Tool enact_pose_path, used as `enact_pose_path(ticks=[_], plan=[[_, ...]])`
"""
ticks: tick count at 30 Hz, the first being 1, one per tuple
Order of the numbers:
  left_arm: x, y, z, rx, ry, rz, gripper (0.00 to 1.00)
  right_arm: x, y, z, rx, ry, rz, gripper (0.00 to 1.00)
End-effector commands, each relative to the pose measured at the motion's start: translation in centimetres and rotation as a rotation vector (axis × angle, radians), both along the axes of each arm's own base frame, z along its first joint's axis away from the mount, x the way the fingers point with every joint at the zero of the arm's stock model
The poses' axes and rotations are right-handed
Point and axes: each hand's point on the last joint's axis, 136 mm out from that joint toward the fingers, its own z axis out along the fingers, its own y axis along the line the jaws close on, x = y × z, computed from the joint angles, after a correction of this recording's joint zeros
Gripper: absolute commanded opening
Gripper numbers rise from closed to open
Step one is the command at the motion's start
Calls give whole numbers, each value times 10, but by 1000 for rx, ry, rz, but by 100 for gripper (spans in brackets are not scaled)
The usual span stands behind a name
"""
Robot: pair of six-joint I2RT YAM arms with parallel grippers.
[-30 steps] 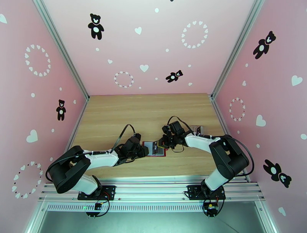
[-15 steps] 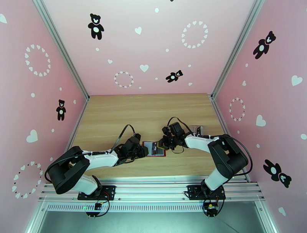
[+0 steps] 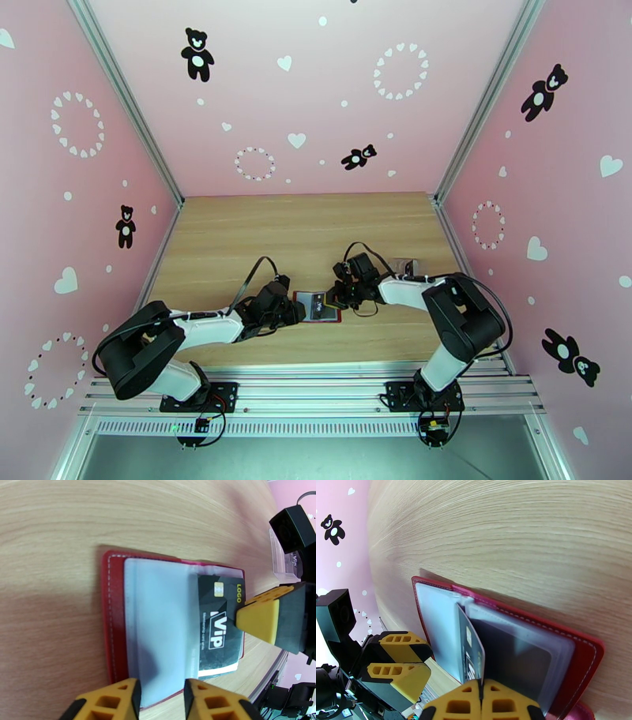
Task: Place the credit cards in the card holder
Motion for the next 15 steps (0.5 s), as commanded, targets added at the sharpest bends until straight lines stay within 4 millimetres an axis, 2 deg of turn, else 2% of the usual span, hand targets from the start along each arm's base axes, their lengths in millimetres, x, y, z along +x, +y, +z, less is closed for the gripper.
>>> enact_pose_path(ticks=[1, 15], plan=[[-3, 3, -7, 17, 16, -1, 35, -8, -6, -17, -54, 46, 7, 2], [-3, 3, -8, 18, 17, 0, 35, -8, 2, -13, -112, 20, 25, 15]])
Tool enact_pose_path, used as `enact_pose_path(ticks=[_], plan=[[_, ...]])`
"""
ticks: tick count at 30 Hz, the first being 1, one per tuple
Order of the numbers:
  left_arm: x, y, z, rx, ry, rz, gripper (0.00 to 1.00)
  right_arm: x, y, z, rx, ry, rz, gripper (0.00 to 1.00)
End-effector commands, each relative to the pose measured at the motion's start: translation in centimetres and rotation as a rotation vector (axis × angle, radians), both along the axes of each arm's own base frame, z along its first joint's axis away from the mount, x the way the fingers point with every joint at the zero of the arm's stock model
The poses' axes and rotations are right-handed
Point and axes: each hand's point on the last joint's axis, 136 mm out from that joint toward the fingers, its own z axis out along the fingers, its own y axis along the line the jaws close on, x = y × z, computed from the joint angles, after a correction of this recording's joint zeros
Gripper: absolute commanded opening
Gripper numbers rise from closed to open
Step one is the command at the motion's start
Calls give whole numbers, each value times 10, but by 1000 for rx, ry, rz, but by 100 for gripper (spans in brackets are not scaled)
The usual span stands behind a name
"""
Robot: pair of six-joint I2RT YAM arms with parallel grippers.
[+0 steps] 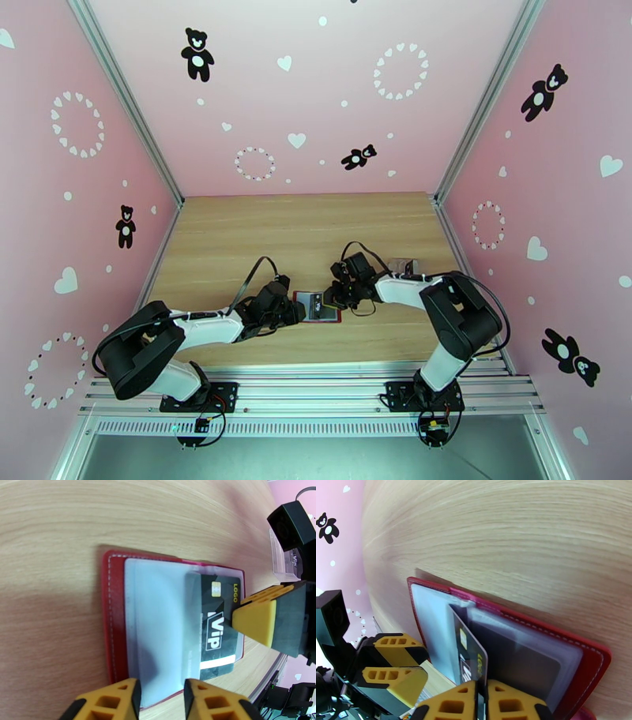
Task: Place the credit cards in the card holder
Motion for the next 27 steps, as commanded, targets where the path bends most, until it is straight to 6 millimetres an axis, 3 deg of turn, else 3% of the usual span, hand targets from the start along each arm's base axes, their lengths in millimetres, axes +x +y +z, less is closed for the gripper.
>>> enact_pose_path(ticks=[1, 27], plan=[[-3, 3, -8, 18, 17, -1, 35, -6, -2, -9, -64, 24, 8, 16], [-4, 3, 1, 10, 8, -3, 35, -11, 27, -8, -121, 4, 48, 23]])
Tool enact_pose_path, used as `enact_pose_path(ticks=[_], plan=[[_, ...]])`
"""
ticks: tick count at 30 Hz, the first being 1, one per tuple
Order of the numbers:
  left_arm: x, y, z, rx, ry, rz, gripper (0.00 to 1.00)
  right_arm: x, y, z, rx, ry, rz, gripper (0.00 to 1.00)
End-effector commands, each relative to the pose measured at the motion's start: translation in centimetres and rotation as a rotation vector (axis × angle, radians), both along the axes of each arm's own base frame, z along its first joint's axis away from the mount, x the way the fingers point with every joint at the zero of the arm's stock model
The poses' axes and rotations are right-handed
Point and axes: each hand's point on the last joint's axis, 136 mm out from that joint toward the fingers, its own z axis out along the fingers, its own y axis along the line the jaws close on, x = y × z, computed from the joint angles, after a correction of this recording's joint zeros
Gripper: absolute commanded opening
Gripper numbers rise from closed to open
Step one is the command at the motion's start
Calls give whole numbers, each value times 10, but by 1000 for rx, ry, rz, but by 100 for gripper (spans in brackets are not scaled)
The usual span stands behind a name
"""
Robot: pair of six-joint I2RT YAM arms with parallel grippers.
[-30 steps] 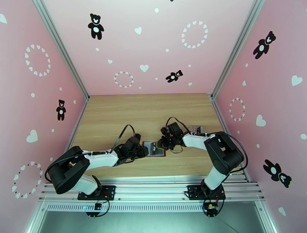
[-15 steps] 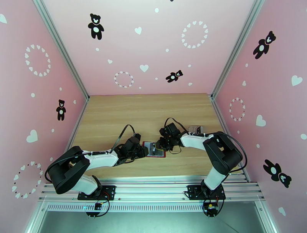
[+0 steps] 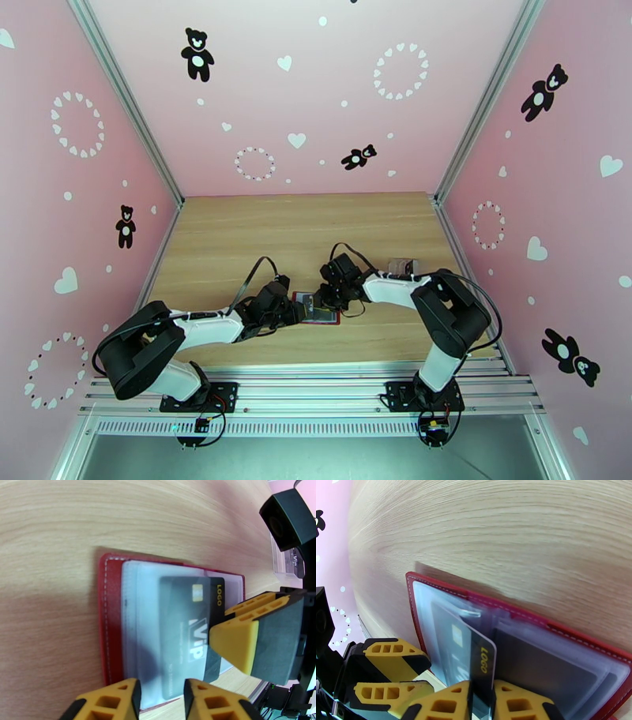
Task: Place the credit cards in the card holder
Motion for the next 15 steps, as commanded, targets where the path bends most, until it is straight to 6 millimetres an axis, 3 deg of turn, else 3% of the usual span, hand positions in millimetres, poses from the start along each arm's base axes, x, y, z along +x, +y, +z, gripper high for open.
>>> enact_pose_path(ticks=[1, 8, 15], plan=[[-4, 3, 2, 8, 5, -3, 35, -4, -3, -5, -52, 18, 3, 25], [-4, 10, 10, 27, -17, 7, 35, 1, -13, 9, -112, -38, 5, 30], [-4, 11, 3, 42, -8, 10, 35, 2, -13, 8, -122, -36, 7, 26]])
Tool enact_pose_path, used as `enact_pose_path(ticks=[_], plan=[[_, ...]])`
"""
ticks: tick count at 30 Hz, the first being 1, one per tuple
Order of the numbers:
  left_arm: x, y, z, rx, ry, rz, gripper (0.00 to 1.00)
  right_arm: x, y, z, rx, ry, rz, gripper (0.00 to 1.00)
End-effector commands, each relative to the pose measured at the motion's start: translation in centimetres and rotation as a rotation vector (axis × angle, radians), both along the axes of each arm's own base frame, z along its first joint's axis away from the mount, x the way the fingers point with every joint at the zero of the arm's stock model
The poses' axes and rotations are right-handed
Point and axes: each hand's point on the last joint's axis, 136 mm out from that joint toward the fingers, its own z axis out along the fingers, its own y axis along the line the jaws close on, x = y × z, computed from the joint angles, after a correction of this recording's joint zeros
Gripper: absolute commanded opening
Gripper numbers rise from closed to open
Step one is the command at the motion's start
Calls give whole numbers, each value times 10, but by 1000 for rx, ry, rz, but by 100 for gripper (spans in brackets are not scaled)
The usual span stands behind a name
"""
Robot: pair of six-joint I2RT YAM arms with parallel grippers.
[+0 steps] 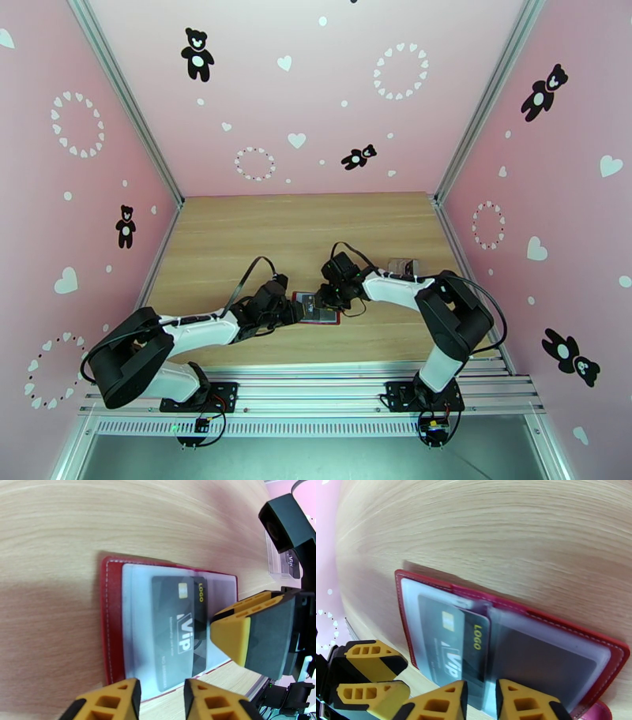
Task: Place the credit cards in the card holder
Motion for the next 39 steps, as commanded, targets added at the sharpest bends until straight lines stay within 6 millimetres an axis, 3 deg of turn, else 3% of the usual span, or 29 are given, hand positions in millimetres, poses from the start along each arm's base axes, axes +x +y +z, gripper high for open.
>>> enact_pose_path(ticks=[1, 10, 17, 23, 31, 39], plan=[[-3, 6, -10, 44, 10, 3, 35, 2, 1, 5, -18, -11, 6, 25], [-6, 11, -20, 68, 20, 10, 35, 1, 11, -1, -19, -3, 26, 23], [-7, 12, -26, 70, 28, 12, 34, 0, 9, -8, -52, -1, 21, 23], [-8, 10, -30, 67, 35, 8, 33, -3, 16, 2, -14, -10, 42, 23], [-9, 9, -29, 64, 31, 6, 33, 1, 6, 14, -55, -62, 24, 24], [-9, 9, -28, 65, 30, 5, 33, 1, 3, 3, -83, -45, 20, 25]])
